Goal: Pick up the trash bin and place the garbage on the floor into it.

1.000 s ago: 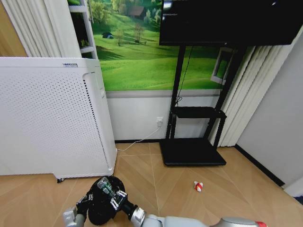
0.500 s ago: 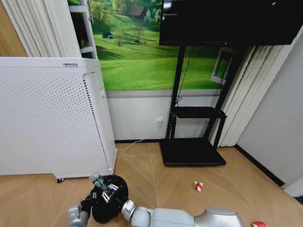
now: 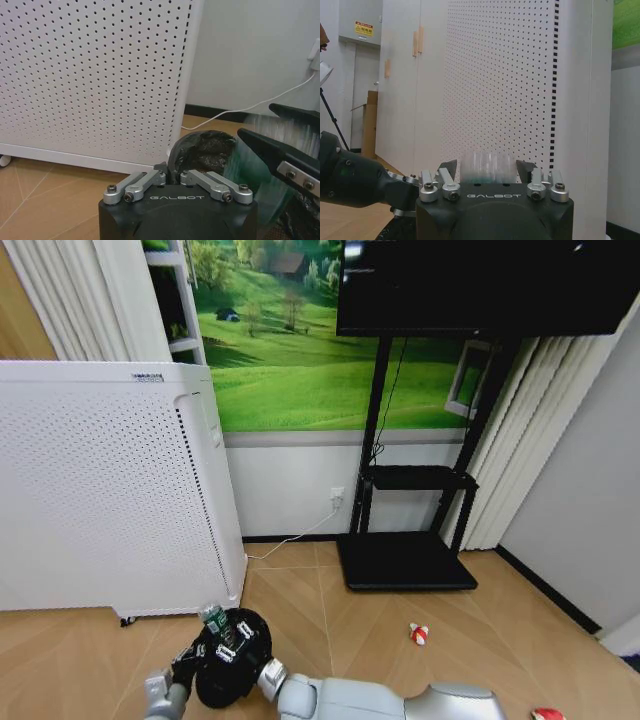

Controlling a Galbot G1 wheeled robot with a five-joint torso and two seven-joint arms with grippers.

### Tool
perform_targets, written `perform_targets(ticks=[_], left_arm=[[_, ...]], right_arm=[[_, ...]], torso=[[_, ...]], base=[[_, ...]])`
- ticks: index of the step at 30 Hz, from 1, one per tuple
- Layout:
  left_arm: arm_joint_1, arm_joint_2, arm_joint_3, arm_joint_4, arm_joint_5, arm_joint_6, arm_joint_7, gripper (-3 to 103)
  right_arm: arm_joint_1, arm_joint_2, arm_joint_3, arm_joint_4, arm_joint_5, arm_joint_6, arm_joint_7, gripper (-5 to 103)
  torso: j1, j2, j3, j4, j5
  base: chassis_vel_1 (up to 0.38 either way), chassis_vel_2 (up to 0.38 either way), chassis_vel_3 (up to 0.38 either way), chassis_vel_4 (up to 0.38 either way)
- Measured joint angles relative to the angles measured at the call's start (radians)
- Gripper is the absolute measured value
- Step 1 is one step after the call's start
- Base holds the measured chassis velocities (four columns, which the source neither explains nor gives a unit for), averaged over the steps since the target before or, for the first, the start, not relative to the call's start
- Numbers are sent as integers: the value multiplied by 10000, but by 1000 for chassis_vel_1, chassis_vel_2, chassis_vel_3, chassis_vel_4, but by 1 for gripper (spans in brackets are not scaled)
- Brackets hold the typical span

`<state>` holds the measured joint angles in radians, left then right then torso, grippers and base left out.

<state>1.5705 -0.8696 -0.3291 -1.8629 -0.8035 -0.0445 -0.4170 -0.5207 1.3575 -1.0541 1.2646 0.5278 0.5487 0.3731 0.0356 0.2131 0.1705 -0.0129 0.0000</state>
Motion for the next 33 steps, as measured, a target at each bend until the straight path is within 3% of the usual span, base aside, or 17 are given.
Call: perform_targets(ticks=[2,3,8,15,19,21,26,30,32,33], left_arm=[[-57,21,19,0,-33,-7,2,7],[-57,21,19,0,-33,-7,2,7],[-81,64,-132,-106,-174,-145,114,7],[-136,41,-518,-138,414,-401,241,7],[-52,-1,-639,-50,724,-547,253,7],[-36,-57,-644,-34,879,-552,234,7],[-85,-87,-572,-31,983,-510,190,7],[-126,-163,-477,-104,1086,-467,181,7],[-178,-336,-387,-151,1213,-472,181,7],[-178,-336,-387,-151,1213,-472,181,7]], right_arm=[[1,-13,16,7,-2,32,0,79],[1,-13,16,7,-2,32,0,79],[-2,-265,87,331,-24,33,157,98],[31,-805,748,797,55,-122,508,100],[30,-1491,1591,1155,311,-297,586,100],[-18,-2267,2166,1347,448,-353,594,100],[-146,-3064,2761,1510,551,-388,606,100],[-494,-3902,3547,1821,623,-416,610,100],[-1342,-4892,4729,2419,618,-427,578,100],[-1342,-4892,4729,2419,618,-427,578,100]], torso=[[0,0,0,0,0],[0,0,0,0,0],[0,0,0,2,0],[0,0,1,1,4],[0,0,1,5,5],[0,0,1,5,3],[0,0,0,-10,2],[0,0,0,-3,3],[0,1,0,0,4],[0,1,0,0,4]], base=[[0,0,0,0],[0,0,0,0],[0,0,0,0],[0,0,0,0],[0,0,0,0],[0,0,0,0],[0,0,0,0],[0,0,0,0],[0,0,0,0],[0,0,0,0]])
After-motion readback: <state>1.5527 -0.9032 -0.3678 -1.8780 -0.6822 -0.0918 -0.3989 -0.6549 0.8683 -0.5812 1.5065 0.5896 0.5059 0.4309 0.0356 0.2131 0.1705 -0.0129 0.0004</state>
